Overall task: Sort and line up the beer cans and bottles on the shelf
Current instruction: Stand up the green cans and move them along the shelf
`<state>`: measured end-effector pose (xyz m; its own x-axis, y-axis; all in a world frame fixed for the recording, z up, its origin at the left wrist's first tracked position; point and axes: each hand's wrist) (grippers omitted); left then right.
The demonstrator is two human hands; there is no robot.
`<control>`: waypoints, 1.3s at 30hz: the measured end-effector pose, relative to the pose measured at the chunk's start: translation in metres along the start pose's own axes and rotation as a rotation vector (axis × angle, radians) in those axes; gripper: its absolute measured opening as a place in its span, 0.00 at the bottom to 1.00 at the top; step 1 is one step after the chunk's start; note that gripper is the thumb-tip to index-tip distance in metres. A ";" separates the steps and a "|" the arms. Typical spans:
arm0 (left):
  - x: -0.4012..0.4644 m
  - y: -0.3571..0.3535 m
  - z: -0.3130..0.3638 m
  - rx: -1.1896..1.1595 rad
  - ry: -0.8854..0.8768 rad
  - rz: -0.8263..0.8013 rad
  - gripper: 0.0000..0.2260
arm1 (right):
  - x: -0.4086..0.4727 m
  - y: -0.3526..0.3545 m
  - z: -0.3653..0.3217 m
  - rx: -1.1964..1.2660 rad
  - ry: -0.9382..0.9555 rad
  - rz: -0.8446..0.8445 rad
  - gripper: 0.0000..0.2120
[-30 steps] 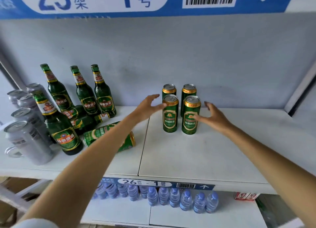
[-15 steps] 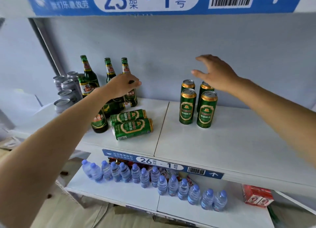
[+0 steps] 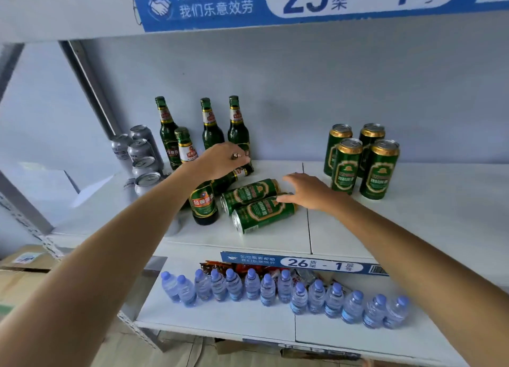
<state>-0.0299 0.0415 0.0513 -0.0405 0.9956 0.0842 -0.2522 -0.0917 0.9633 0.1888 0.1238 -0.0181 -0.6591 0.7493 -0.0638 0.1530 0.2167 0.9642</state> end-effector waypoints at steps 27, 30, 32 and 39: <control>0.039 -0.036 -0.028 -0.062 -0.027 -0.147 0.21 | 0.015 -0.013 0.048 0.609 -0.088 -0.141 0.29; 0.049 -0.044 -0.027 -0.059 0.012 -0.190 0.23 | 0.011 0.015 0.042 0.833 -0.046 -0.057 0.28; 0.054 -0.051 -0.026 -0.058 0.038 -0.215 0.25 | 0.014 0.029 0.035 0.851 0.001 -0.038 0.28; 0.071 -0.084 -0.025 -0.039 0.130 -0.327 0.31 | 0.018 0.035 0.025 0.749 0.023 -0.095 0.35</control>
<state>-0.0355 0.1192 -0.0303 -0.0733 0.9621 -0.2627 -0.3087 0.2286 0.9233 0.2005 0.1604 0.0080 -0.7085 0.6945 -0.1249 0.5489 0.6537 0.5210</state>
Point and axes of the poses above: each hand's wrist, its own x-axis towards the middle knuckle, its own y-axis out of the back of the hand, z = x × y, and after that the axes turned 5 degrees about -y, right-handed
